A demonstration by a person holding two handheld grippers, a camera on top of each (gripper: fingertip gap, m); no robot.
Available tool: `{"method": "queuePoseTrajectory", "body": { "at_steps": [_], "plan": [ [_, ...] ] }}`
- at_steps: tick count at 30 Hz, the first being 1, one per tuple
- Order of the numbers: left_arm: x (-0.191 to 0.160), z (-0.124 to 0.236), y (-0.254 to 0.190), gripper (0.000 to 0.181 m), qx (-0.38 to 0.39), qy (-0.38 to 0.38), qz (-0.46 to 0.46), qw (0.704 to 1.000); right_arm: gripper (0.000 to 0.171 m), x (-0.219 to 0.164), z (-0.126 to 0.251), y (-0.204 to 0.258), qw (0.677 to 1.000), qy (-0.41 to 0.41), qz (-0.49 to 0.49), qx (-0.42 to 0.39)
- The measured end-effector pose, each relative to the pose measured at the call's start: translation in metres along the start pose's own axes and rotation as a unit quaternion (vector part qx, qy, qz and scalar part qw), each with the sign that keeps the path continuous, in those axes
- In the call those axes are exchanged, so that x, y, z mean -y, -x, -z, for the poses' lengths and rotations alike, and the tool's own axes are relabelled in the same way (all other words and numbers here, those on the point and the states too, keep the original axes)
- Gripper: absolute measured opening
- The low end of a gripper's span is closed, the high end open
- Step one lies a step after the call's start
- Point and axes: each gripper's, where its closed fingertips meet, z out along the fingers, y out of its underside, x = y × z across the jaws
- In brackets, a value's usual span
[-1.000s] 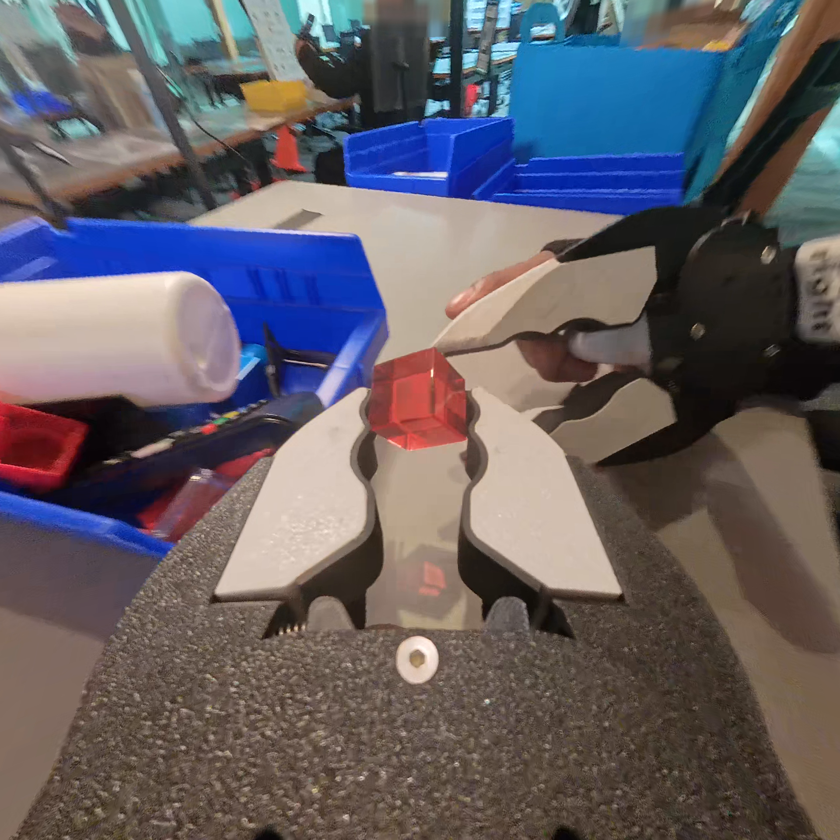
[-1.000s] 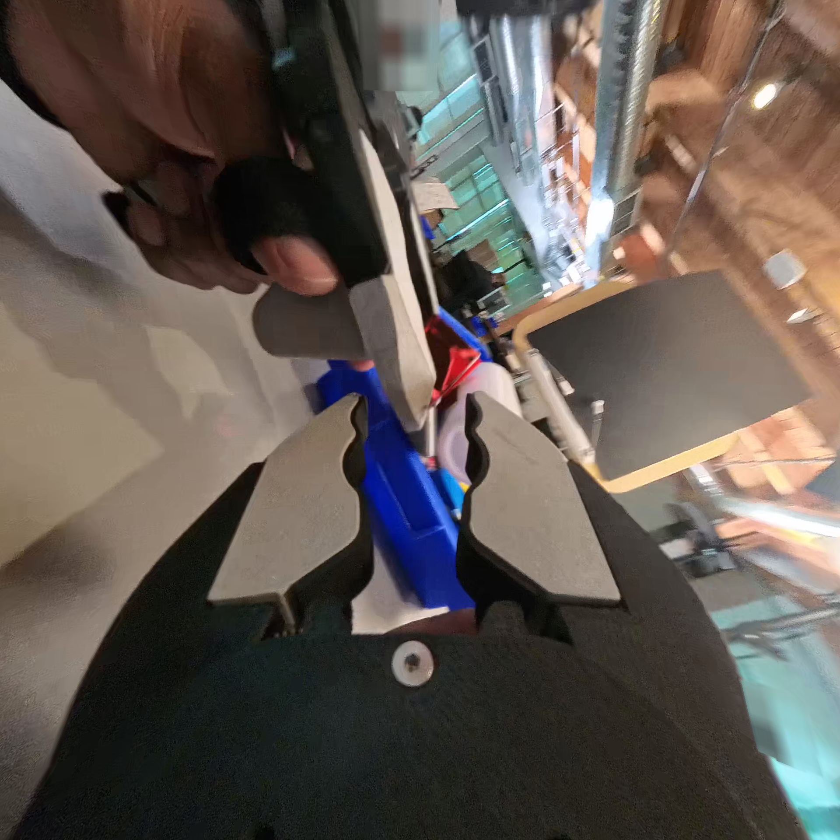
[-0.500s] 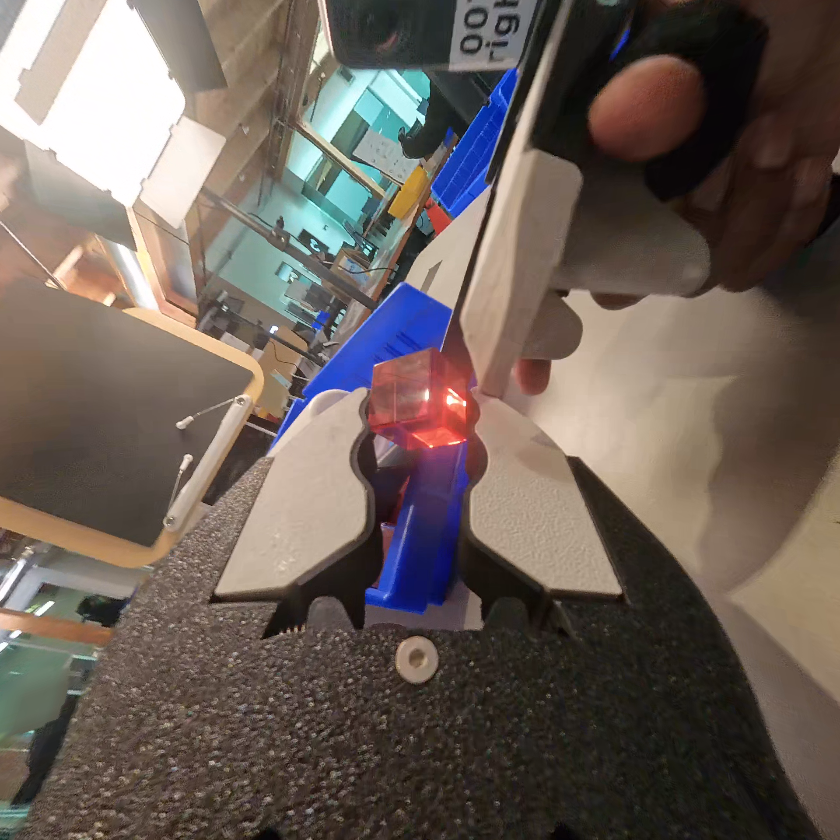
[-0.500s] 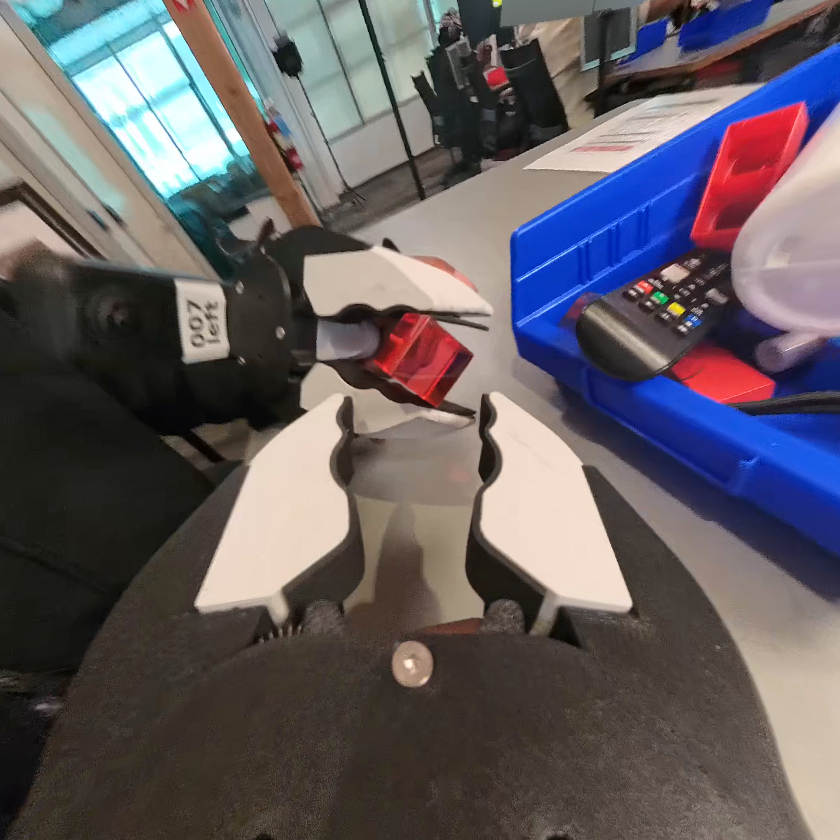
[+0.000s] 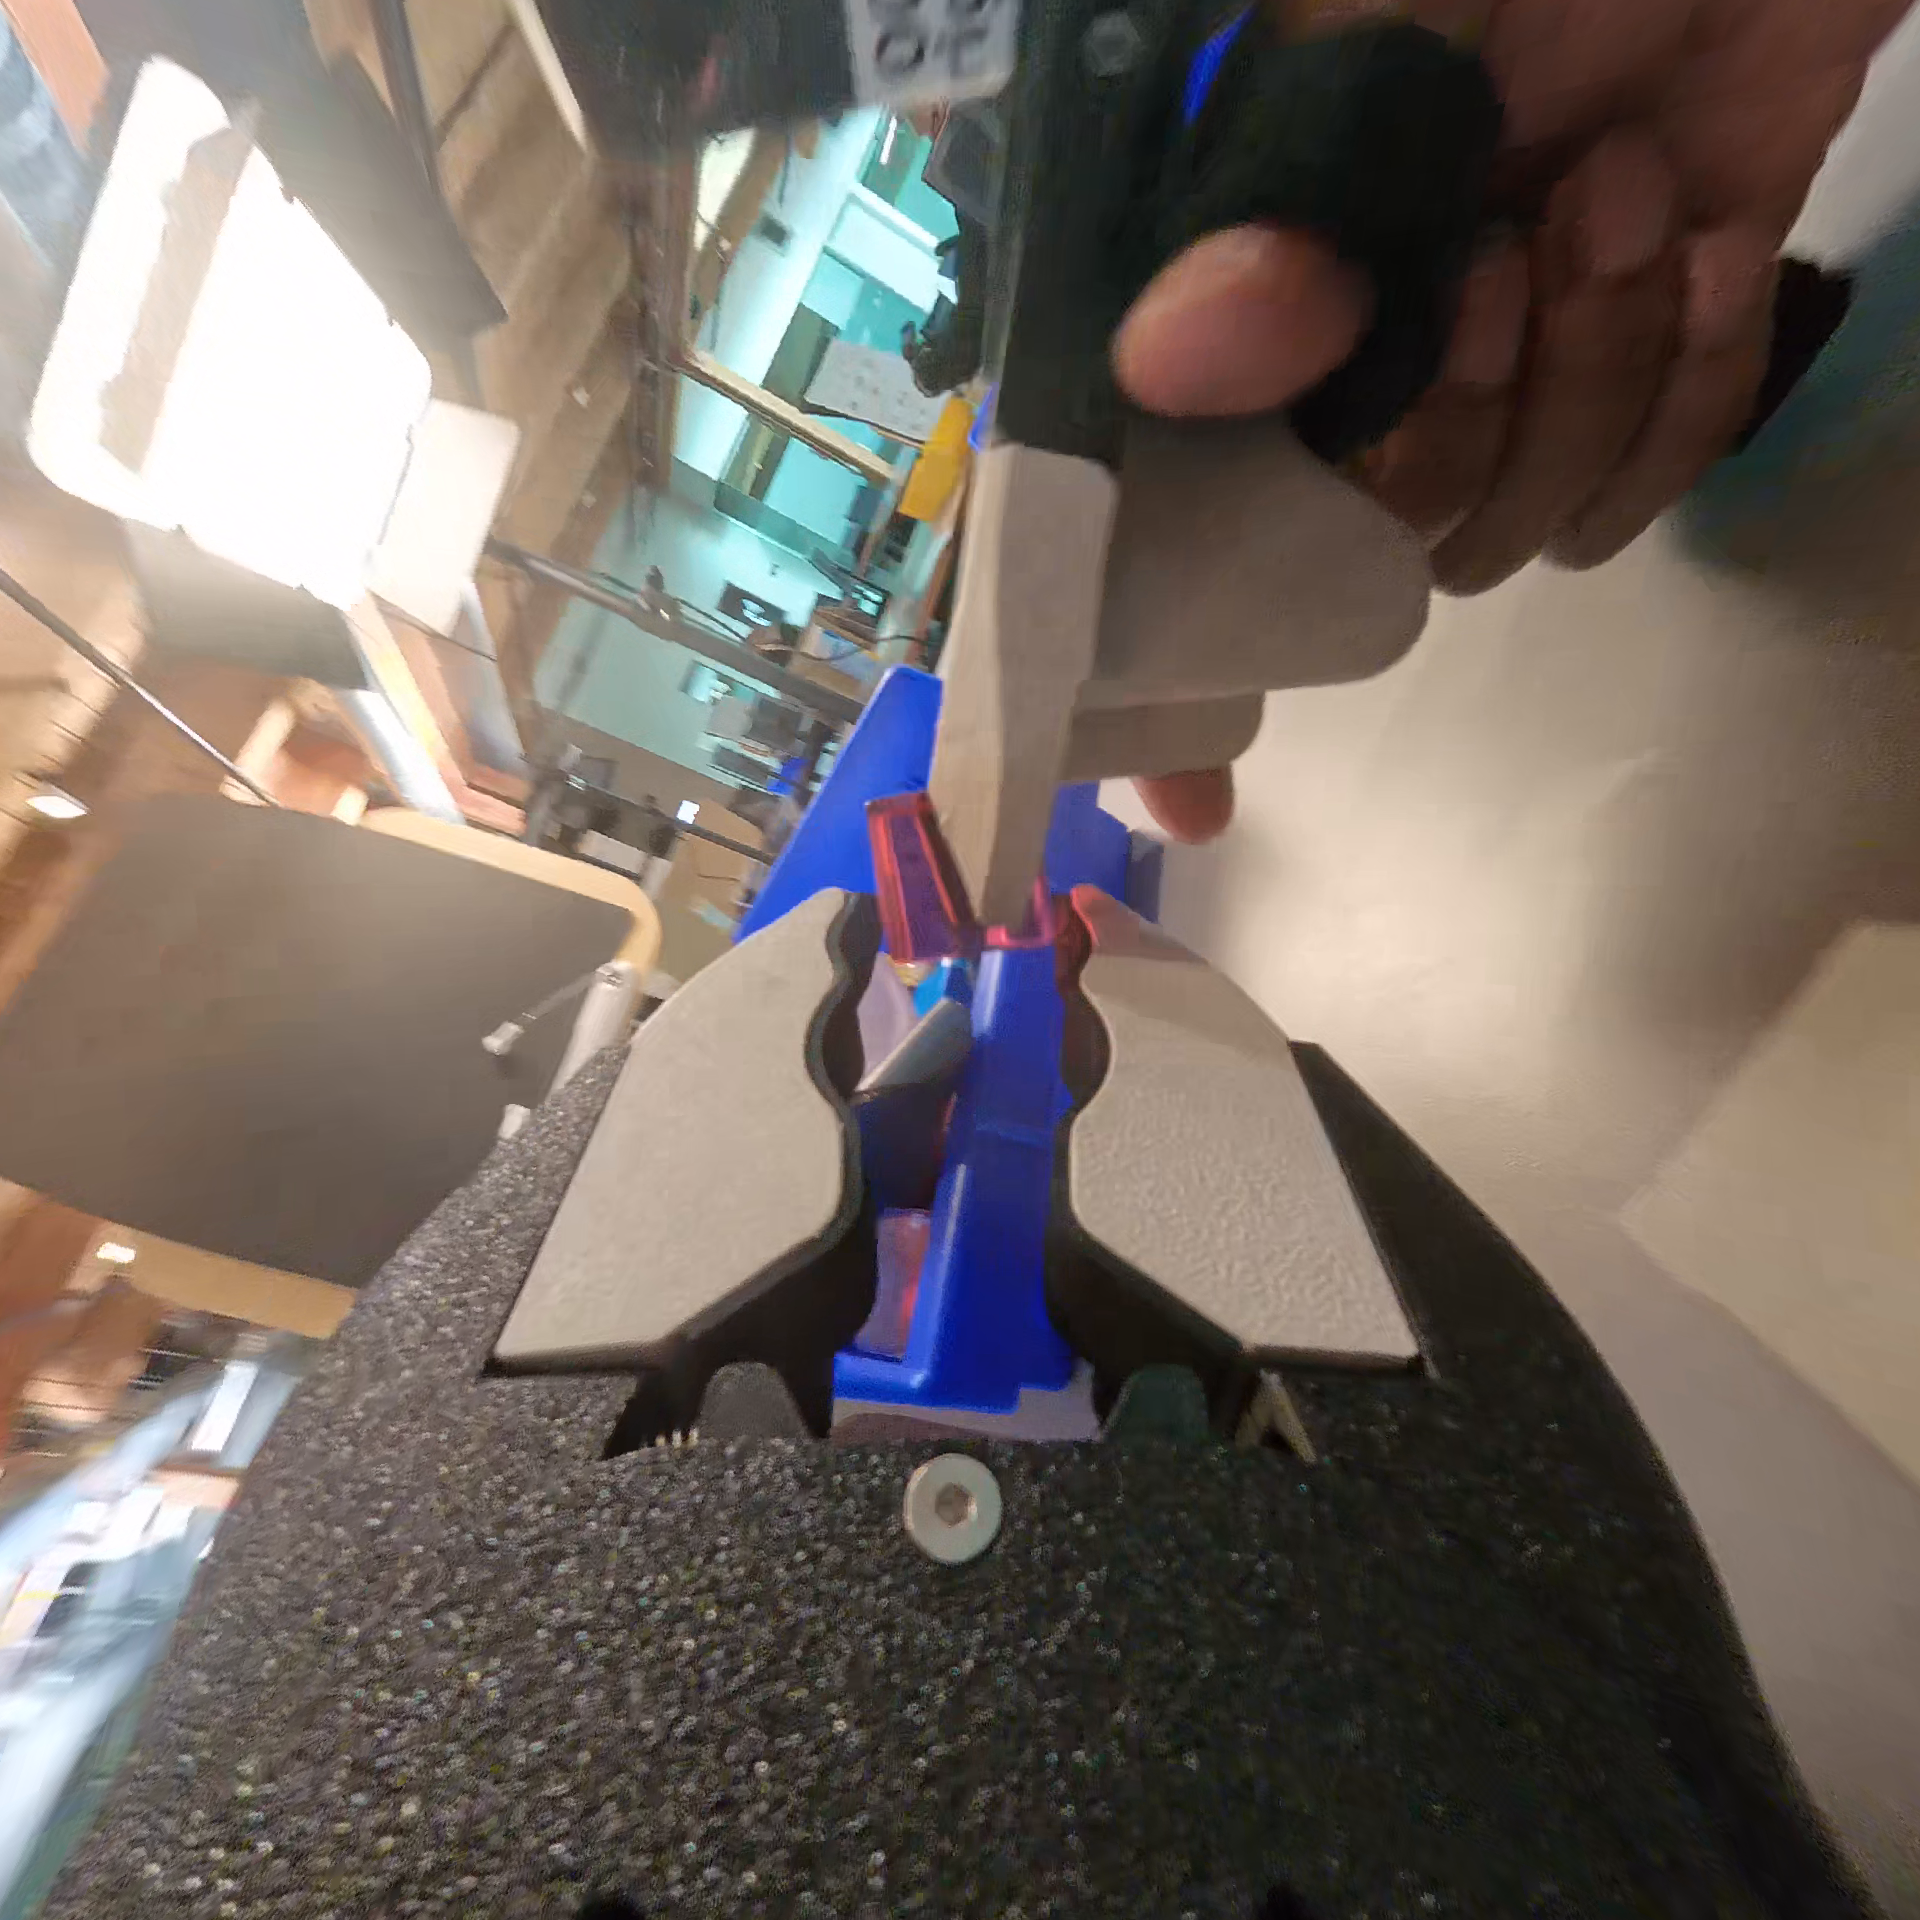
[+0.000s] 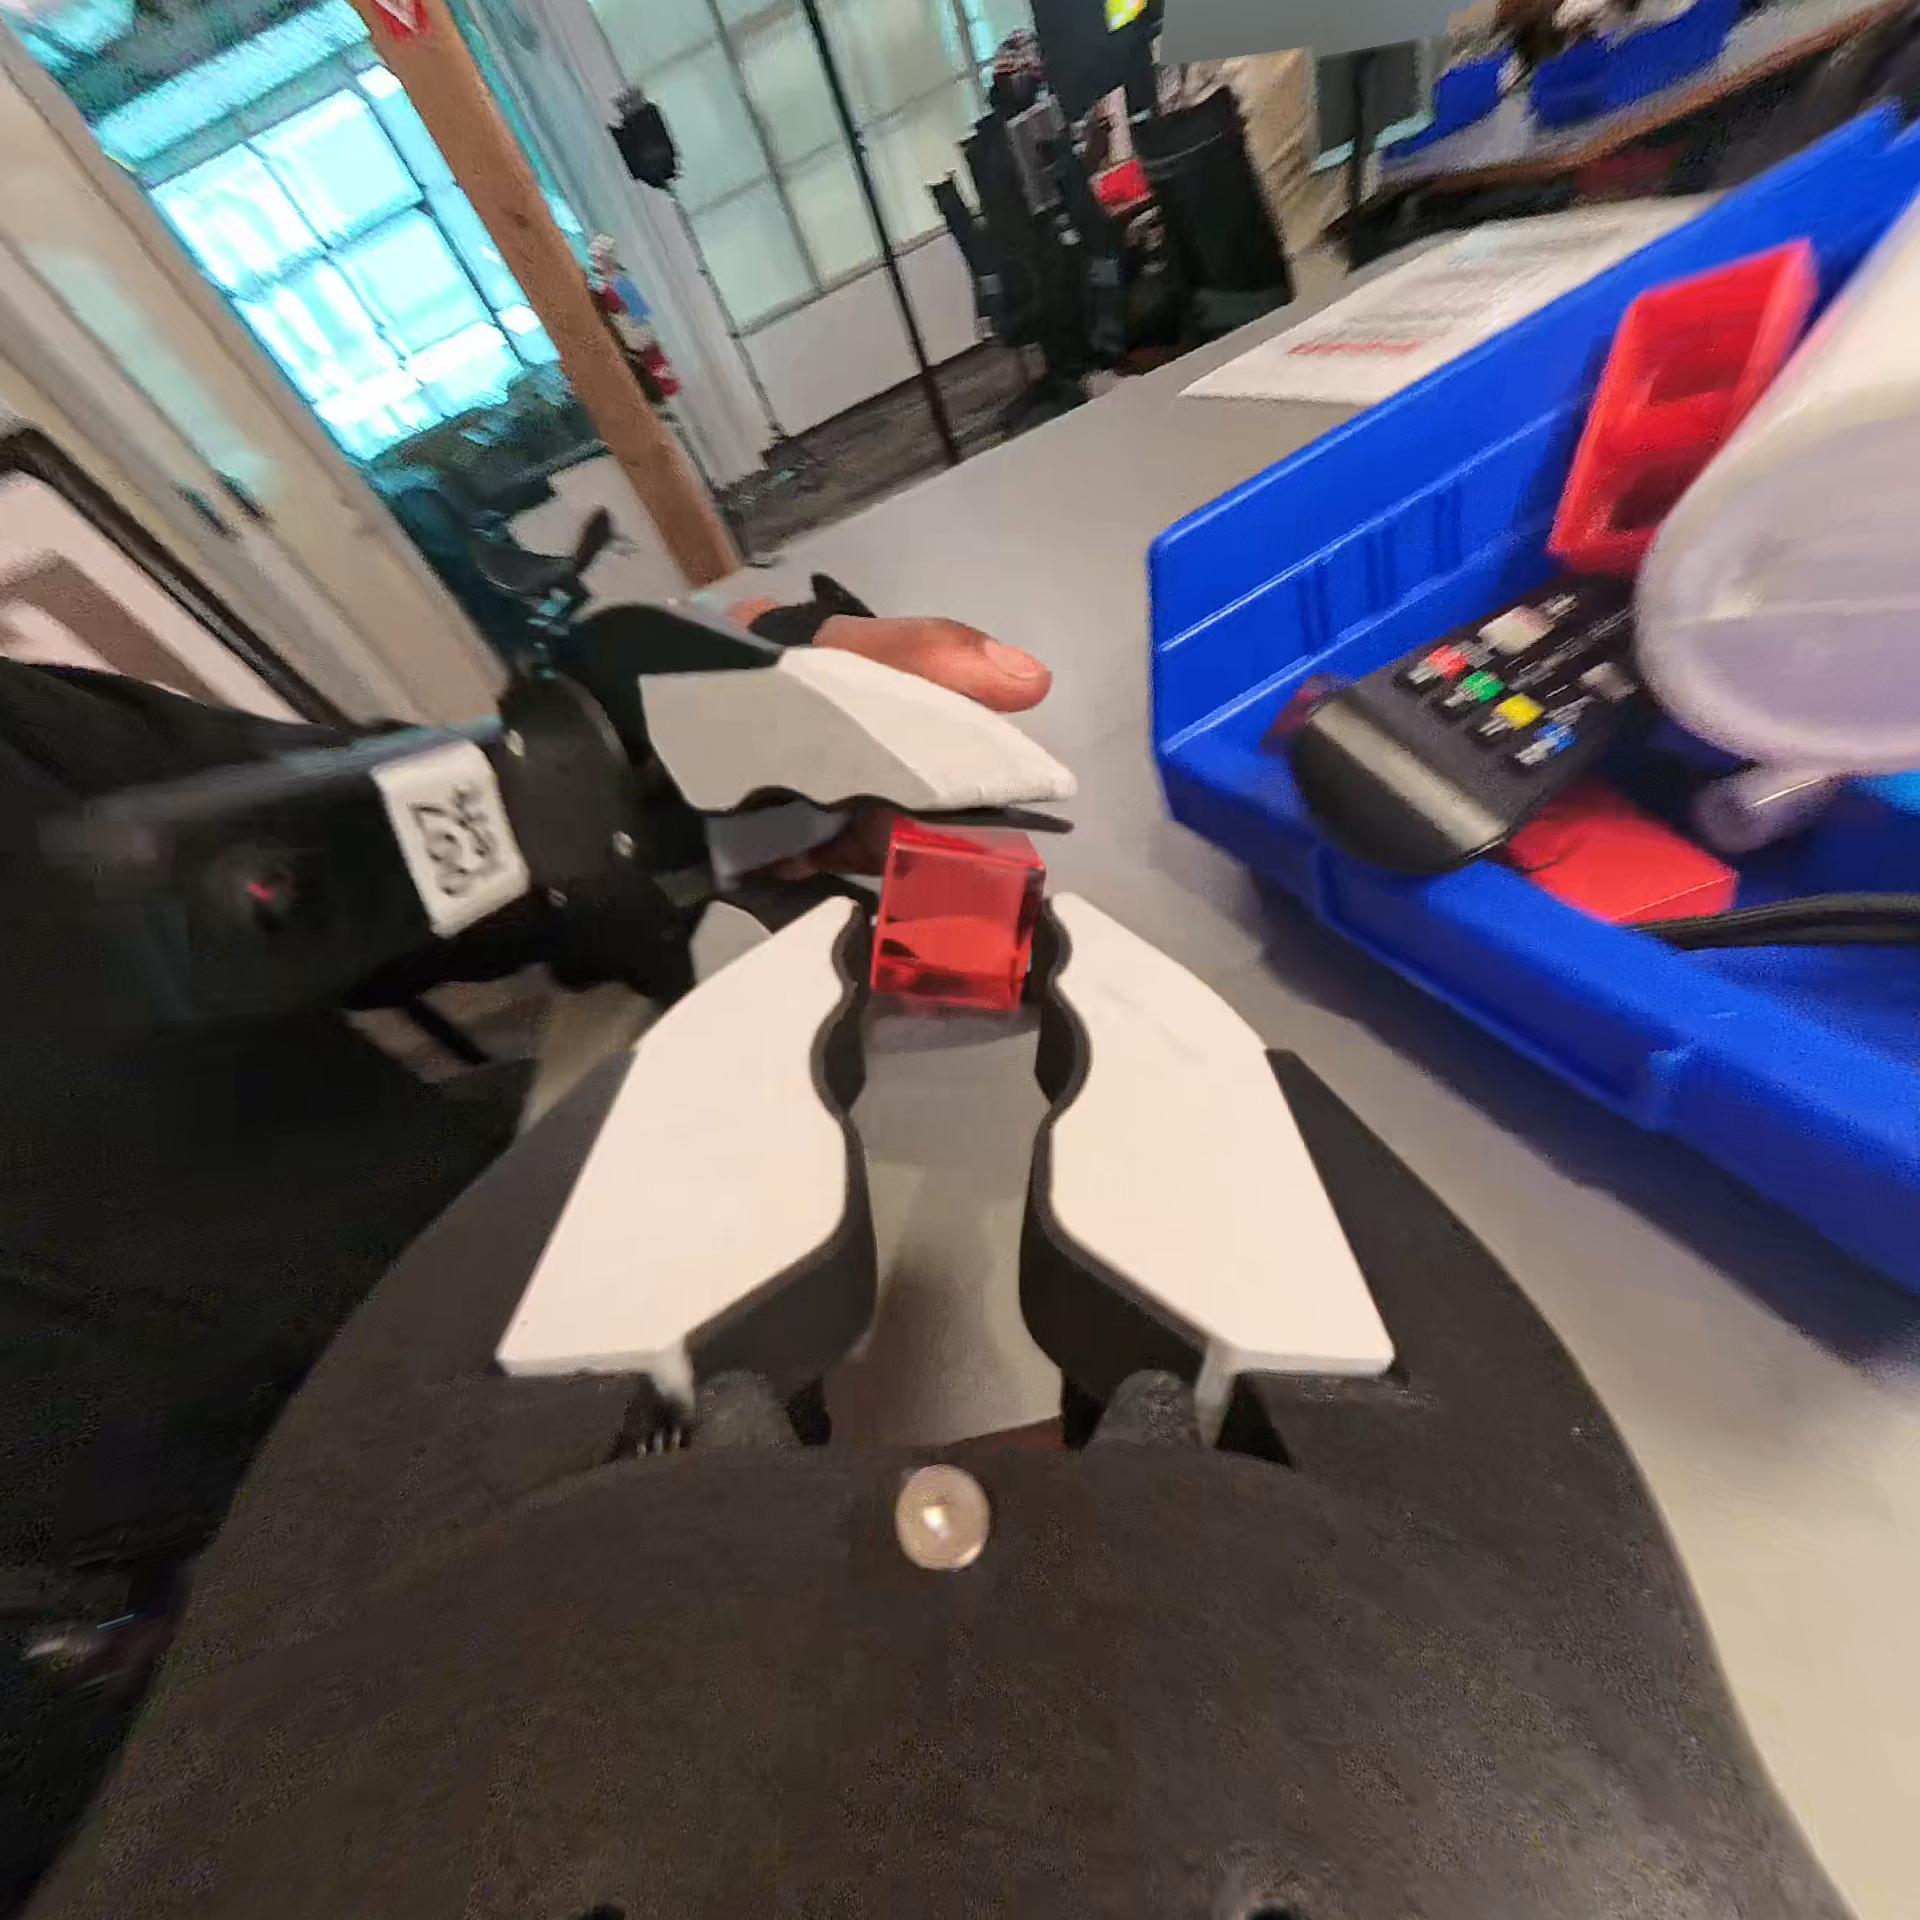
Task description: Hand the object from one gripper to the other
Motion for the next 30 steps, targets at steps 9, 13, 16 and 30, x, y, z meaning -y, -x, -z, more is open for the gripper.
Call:
{"method": "queuePoseTrajectory", "body": {
  "at_steps": [9, 13, 16, 30],
  "plan": [
    [-0.013, 0.004, -0.005, 0.045, -0.211, 0.005, 0.433, 0.876, 0.028, 0.01, 0.021, -0.044, 0.905, 0.046, 0.332, -0.264],
    [-0.004, 0.006, -0.01, 0.052, -0.266, -0.006, 0.536, 0.801, 0.028, 0.002, 0.014, -0.038, 0.834, 0.078, 0.463, -0.292],
    [0.001, 0.005, -0.02, 0.052, -0.283, 0.0, 0.547, 0.788, 0.028, -0.007, 0.004, -0.026, 0.804, 0.087, 0.521, -0.273],
    [-0.001, 0.001, 0.013, 0.029, -0.205, -0.077, 0.685, 0.694, 0.028, 0.017, 0.009, -0.019, 0.824, 0.001, 0.483, -0.297]
  ]
}}
